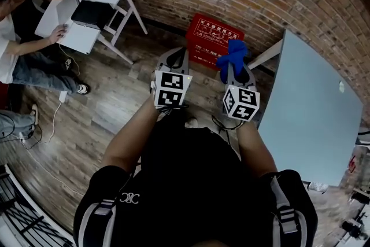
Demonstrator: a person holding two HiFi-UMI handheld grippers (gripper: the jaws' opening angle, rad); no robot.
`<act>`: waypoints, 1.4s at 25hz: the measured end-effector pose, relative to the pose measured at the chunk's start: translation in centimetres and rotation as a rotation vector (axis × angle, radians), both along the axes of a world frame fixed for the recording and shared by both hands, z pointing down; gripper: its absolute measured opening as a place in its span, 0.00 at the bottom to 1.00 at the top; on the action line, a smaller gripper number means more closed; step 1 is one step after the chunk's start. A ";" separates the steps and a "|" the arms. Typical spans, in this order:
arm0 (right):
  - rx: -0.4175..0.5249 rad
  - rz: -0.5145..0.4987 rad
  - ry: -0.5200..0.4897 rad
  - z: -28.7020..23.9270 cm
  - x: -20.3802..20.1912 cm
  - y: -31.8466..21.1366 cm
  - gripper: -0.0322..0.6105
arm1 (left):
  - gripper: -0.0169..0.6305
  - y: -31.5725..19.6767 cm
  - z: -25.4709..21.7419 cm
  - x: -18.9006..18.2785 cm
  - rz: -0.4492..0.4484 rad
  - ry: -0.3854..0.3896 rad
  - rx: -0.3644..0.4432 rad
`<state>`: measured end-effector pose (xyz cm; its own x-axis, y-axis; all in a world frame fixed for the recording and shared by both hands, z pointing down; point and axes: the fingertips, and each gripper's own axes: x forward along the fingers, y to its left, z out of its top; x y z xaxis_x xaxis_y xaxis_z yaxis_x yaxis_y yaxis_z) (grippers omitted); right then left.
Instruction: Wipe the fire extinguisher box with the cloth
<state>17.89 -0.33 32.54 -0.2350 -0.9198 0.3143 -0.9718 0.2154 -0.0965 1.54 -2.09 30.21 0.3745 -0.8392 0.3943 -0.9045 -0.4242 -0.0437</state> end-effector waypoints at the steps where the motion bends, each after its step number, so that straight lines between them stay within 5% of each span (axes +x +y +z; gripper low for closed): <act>1: -0.011 -0.019 0.014 0.4 -0.2 -0.6 0.18 | 0.04 -0.3 0.4 -0.1 -0.004 0.007 -0.008; 11: -0.156 -0.095 0.052 8.1 -2.6 -10.7 0.18 | 0.04 -4.8 5.5 -2.3 -0.015 0.095 -0.079; 24: -0.378 -0.122 0.160 27.8 -7.2 -27.8 0.18 | 0.04 -9.0 17.2 -9.6 -0.128 0.165 -0.199; 35: -0.513 -0.124 0.200 37.8 -11.0 -38.2 0.18 | 0.04 -8.3 25.2 -12.2 -0.112 0.098 -0.327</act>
